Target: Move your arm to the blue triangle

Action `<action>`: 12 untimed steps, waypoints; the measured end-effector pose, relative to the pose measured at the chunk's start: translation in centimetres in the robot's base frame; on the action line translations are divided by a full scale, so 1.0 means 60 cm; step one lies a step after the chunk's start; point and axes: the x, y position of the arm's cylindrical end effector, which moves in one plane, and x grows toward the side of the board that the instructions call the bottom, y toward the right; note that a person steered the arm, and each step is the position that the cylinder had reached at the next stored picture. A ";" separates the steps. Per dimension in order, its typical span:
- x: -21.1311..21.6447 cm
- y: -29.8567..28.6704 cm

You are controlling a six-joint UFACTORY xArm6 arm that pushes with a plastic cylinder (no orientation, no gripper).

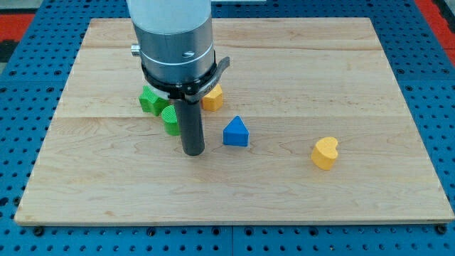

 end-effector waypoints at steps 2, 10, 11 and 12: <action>-0.016 -0.007; -0.015 -0.115; 0.062 -0.069; 0.102 0.004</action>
